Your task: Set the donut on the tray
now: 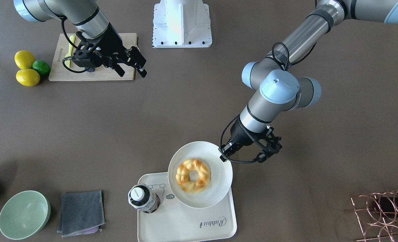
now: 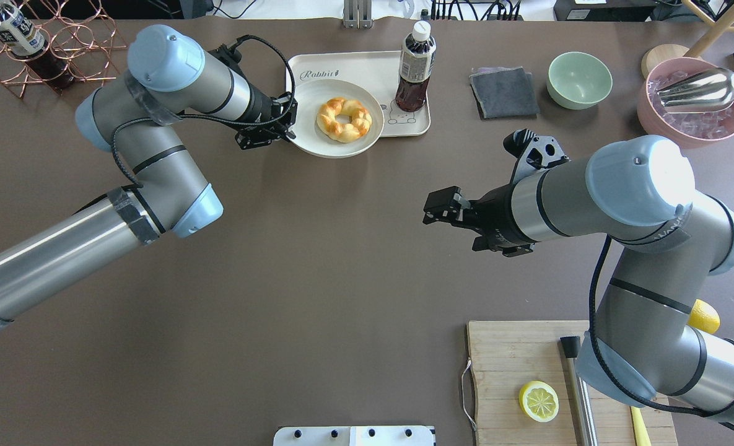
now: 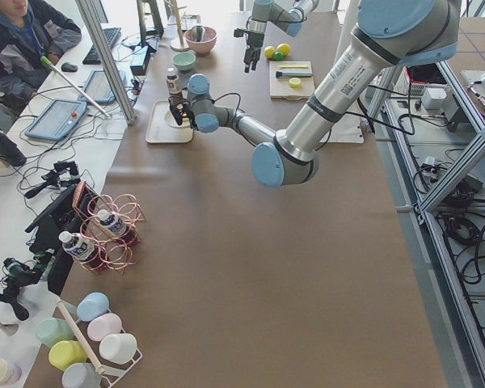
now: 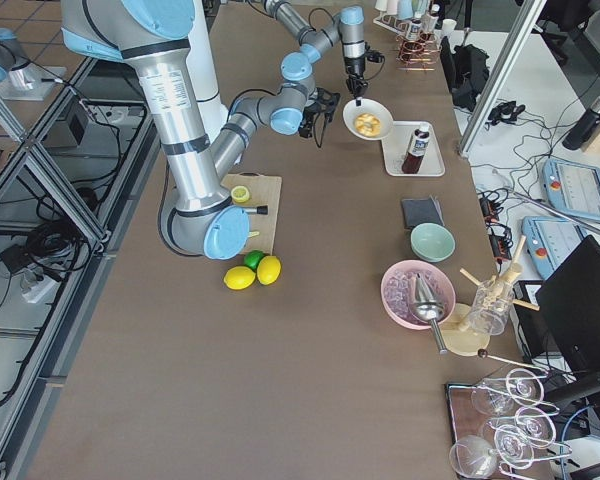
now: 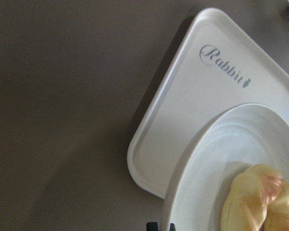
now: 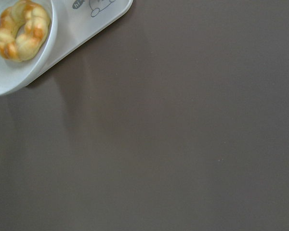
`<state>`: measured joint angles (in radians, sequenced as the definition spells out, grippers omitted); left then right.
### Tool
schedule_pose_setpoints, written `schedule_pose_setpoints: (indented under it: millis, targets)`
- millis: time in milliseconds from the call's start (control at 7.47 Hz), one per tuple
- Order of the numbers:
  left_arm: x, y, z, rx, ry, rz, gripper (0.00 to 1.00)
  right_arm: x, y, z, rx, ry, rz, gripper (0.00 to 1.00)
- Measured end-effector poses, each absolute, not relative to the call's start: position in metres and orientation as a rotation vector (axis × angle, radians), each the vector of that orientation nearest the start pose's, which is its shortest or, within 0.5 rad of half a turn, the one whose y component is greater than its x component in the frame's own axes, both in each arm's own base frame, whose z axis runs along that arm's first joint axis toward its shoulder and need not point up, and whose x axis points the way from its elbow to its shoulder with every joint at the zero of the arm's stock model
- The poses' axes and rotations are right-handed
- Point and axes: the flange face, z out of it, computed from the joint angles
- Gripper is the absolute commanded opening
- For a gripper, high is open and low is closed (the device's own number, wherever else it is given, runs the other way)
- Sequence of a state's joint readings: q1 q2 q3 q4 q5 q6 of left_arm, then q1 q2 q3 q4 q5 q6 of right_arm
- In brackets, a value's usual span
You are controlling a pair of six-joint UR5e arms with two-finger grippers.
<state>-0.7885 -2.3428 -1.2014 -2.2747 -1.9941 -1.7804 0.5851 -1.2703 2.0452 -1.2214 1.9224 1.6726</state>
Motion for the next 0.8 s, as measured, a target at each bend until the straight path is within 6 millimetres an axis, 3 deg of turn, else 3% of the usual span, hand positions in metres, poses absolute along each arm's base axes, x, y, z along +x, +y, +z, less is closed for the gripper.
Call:
schedule_pose_setpoints:
  millis: [268, 669, 803]
  targets:
    - [0.513, -0.658, 0.279, -0.015, 1.184, -0.782, 0.0, -0.381, -0.377, 0.256, -0.04, -1.145, 0.423, 1.0]
    - [0.545, -0.671, 0.291, 0.02, 1.19, -0.881, 0.0, -0.376, -0.38, 0.264, -0.036, -1.132, 0.437, 1.0]
    - [0.549, -0.673, 0.293, 0.025, 1.189, -0.888, 0.41, -0.375, -0.381, 0.265, -0.034, -1.129, 0.44, 1.0]
